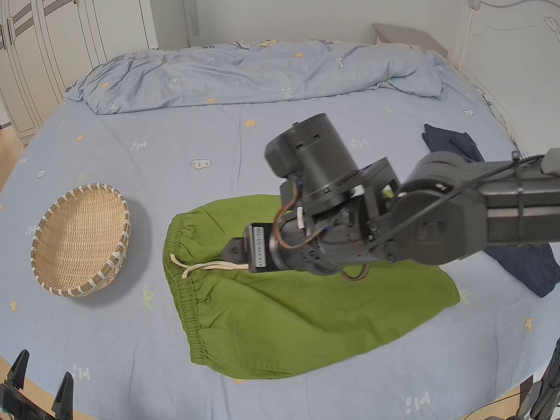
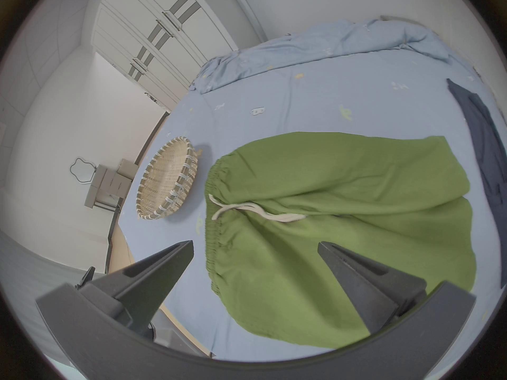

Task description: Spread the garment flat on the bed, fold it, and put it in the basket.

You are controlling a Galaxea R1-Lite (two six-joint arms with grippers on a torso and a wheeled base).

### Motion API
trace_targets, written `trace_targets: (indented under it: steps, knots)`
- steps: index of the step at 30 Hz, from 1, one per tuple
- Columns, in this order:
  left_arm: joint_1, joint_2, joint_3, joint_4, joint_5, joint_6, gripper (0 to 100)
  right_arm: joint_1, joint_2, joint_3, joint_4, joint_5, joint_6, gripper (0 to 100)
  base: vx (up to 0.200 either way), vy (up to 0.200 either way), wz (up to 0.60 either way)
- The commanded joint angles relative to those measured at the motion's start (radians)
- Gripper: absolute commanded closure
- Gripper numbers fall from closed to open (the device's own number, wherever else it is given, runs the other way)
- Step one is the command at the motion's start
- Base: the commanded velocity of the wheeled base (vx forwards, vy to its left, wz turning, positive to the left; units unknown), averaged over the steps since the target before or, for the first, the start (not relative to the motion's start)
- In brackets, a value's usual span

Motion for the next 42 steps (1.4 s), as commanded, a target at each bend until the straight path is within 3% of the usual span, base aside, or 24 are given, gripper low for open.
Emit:
trace_targets:
  steps: [1,2,4,6,7,8,10,11,12,16,19,20,24,30,32,42]
  knots:
    - [0.000,-0.015,-0.007,-0.018,0.000,0.000,0,-0.092,-0.229,0.187,0.005,0.029,-0.014,0,0.000,0.000,0.00]
    - [-0.009,0.019,-0.231,-0.028,-0.020,-0.101,0,-0.135,-0.306,0.246,0.002,0.060,-0.014,0,0.000,0.000,0.00]
    - [-0.044,0.119,-0.502,0.047,-0.031,-0.303,0,-0.178,-0.378,0.301,0.000,0.093,-0.012,0,0.000,0.000,0.00]
    - [-0.073,0.212,-0.654,0.199,-0.065,-0.334,0,-0.213,-0.432,0.356,-0.004,0.103,-0.012,0,0.000,0.000,0.00]
    - [-0.073,0.212,-0.654,0.199,-0.065,-0.334,0,-0.213,-0.432,0.356,-0.004,0.103,-0.012,0,0.000,0.000,0.00]
    - [-0.100,0.295,-0.679,0.311,-0.142,-0.325,0,-0.243,-0.469,0.410,-0.009,0.095,-0.017,0,0.000,0.000,0.00]
    - [-0.115,0.338,-0.676,0.349,-0.188,-0.326,0,-0.262,-0.482,0.430,-0.018,0.093,-0.018,0,0.000,0.000,0.00]
    - [-0.158,0.461,-0.639,0.392,-0.296,-0.346,0,-0.318,-0.510,0.483,-0.051,0.096,-0.020,0,0.000,0.000,0.00]
    - [-0.176,0.530,-0.614,0.390,-0.341,-0.366,0,-0.348,-0.516,0.509,-0.075,0.103,-0.015,0,0.000,0.000,0.00]
    - [-0.215,0.808,-0.574,0.367,-0.450,-0.411,0,-0.462,-0.522,0.608,-0.199,0.139,-0.009,0,0.000,0.000,0.00]
    - [-0.216,0.840,-0.574,0.361,-0.458,-0.412,0,-0.473,-0.525,0.620,-0.212,0.153,-0.009,0,0.000,0.000,0.00]
    - [-0.215,1.111,-0.571,0.245,-0.504,-0.415,0,-0.536,-0.591,0.701,-0.247,0.300,-0.012,0,0.000,0.000,0.00]
    - [-0.207,1.357,-0.528,0.064,-0.516,-0.409,0,-0.598,-0.651,0.758,-0.247,0.425,-0.015,0,0.000,0.000,0.00]
    - [-0.216,1.521,-0.412,-0.174,-0.540,-0.380,0,-0.632,-0.682,0.776,-0.245,0.440,-0.029,0,0.000,0.000,0.00]
    - [-0.208,1.581,-0.381,-0.263,-0.597,-0.334,0,-0.634,-0.691,0.779,-0.244,0.439,-0.032,0,0.000,0.000,0.00]
    - [-0.170,1.654,-0.462,-0.278,-0.608,-0.305,0,-0.623,-0.697,0.801,-0.244,0.440,-0.043,0,0.000,0.000,0.00]
